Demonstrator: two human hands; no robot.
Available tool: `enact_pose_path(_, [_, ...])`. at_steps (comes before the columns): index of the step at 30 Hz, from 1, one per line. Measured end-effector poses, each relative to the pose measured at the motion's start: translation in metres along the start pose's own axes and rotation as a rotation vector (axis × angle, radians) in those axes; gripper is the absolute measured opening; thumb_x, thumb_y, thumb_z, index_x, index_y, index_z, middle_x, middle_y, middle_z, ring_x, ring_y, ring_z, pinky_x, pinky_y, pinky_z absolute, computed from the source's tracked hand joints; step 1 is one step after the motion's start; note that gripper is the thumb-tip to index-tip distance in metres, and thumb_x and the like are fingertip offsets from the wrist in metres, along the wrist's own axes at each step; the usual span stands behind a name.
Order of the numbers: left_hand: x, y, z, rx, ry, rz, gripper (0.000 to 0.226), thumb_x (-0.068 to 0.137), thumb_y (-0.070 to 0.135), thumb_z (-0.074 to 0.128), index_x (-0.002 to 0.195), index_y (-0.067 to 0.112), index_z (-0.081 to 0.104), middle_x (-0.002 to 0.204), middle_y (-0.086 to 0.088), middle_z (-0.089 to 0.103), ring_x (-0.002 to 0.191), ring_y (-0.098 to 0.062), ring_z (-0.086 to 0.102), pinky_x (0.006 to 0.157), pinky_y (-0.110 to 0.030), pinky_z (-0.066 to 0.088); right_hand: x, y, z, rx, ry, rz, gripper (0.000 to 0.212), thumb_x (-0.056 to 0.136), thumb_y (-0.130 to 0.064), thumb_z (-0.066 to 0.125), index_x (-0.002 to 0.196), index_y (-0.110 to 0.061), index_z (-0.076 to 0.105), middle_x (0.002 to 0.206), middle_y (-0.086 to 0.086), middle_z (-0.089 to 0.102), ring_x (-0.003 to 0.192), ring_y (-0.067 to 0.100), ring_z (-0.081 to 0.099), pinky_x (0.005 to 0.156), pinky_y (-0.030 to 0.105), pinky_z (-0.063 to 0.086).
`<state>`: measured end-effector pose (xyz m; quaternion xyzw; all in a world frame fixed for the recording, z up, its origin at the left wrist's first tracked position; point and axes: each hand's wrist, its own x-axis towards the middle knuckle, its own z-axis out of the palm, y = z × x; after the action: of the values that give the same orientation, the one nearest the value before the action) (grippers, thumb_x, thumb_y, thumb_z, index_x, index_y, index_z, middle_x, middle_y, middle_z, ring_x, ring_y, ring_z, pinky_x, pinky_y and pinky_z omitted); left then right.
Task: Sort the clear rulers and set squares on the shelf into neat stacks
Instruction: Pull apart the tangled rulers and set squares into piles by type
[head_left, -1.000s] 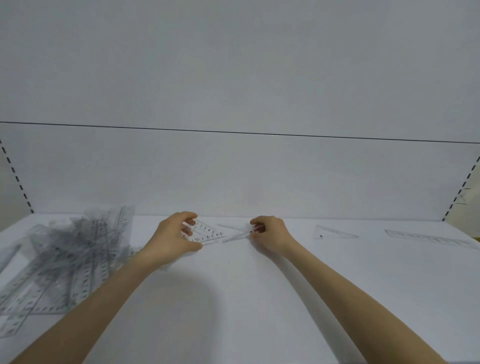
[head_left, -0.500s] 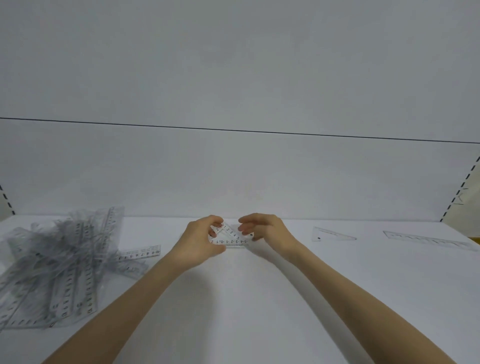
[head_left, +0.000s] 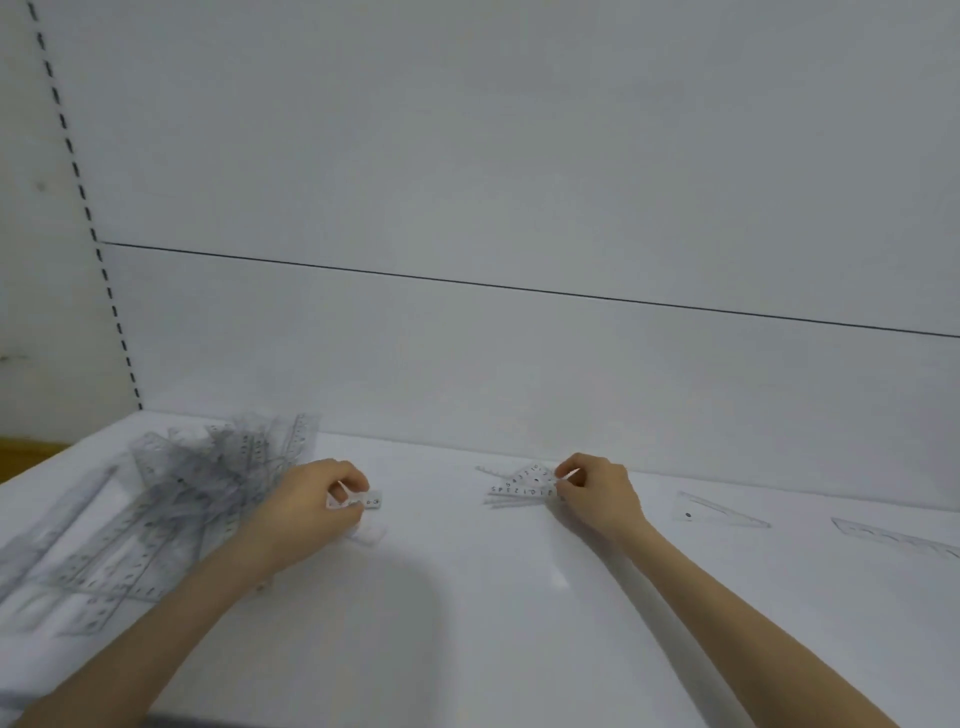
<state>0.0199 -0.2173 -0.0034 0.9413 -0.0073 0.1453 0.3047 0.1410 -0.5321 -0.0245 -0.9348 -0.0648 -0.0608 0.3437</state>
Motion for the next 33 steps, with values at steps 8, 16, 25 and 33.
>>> enact_pose_path(8, [-0.021,-0.008,-0.010,0.054,0.020,0.044,0.027,0.081,0.008,0.070,0.080,0.032,0.059,0.085,0.012,0.063,0.083,0.000,0.057,0.064,-0.007,0.038,-0.006,-0.008,0.007,-0.236,0.131,-0.112,0.023,0.086,-0.028,0.060,0.106,-0.019,0.063,0.099,-0.005,0.063,0.095,0.016,0.057,0.069,0.028,0.039])
enact_pose_path(16, [-0.034,-0.011,-0.025,0.132,-0.001,0.062,0.011,0.083,0.012,0.064,0.090,0.019,0.068,0.085,0.009,0.061,0.076,0.001,0.051,0.066,-0.007,0.035,-0.043,-0.039,0.004,-0.267,0.079,-0.462,0.030,0.084,-0.023,0.061,0.114,-0.020,0.065,0.122,-0.009,0.060,0.110,0.020,0.051,0.075,0.025,0.034])
enact_pose_path(25, [-0.054,-0.052,-0.095,0.115,0.133,0.025,0.012,0.085,0.006,0.066,0.095,0.012,0.070,0.093,0.002,0.064,0.089,-0.010,0.058,0.066,-0.003,0.037,-0.082,-0.099,0.029,-0.273,-0.092,-0.507,0.038,0.087,-0.027,0.057,0.124,-0.024,0.055,0.119,-0.011,0.060,0.106,0.008,0.056,0.083,0.027,0.045])
enact_pose_path(33, [-0.069,-0.136,-0.170,0.119,0.134,0.029,0.015,0.087,0.013,0.064,0.099,0.022,0.067,0.099,0.007,0.063,0.094,-0.008,0.056,0.076,-0.019,0.043,-0.104,-0.192,0.097,-0.264,-0.081,-0.515,0.033,0.087,-0.025,0.056,0.120,-0.023,0.058,0.115,-0.011,0.062,0.104,0.010,0.057,0.085,0.030,0.047])
